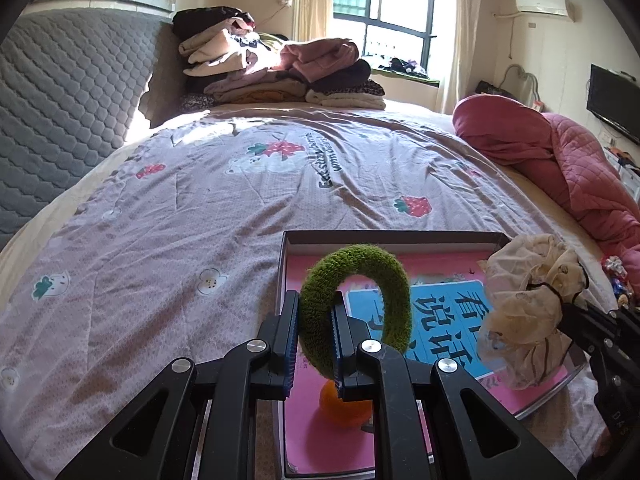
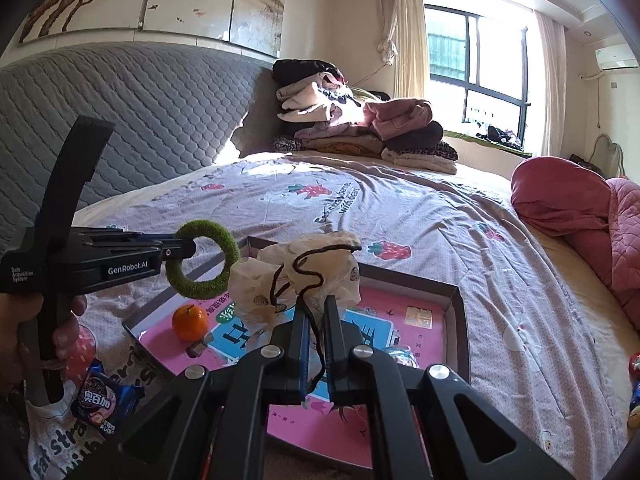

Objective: Organize objects
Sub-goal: 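Lower the green ring onto the orange in the tray while right gripper lowers the bag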

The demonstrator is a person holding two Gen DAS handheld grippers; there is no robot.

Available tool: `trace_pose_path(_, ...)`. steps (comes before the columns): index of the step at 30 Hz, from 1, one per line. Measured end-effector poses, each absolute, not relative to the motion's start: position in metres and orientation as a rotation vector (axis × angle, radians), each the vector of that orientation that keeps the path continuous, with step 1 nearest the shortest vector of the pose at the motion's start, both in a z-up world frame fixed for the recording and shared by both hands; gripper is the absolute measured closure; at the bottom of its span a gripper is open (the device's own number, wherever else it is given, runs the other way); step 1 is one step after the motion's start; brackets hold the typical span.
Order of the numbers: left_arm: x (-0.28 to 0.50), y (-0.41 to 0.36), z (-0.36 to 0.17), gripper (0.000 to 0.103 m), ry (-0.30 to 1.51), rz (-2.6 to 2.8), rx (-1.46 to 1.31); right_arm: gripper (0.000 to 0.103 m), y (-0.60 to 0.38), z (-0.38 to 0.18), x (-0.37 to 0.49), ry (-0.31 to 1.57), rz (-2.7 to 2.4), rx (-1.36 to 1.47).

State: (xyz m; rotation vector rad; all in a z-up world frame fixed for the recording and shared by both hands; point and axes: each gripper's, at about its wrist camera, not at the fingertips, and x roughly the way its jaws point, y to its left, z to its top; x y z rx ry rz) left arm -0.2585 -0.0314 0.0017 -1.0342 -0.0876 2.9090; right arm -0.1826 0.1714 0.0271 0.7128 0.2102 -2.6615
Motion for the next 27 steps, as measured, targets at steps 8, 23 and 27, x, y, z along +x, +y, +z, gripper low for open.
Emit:
trace_pose_path(8, -0.265, -0.026, -0.01, 0.088, -0.059, 2.88, -1.105, 0.096, 0.165, 0.009, -0.193, 0.256, -2.644, 0.84)
trace_pose_path(23, -0.271, -0.027, -0.022, 0.088, -0.05, 2.841, -1.186, 0.096, 0.162, -0.007, -0.197, 0.28, -2.614, 0.936)
trace_pose_path(27, -0.272, -0.029, -0.023, 0.088, -0.071, 2.832, -1.198, 0.096, 0.159, -0.007, -0.194, 0.287, -2.605, 0.934)
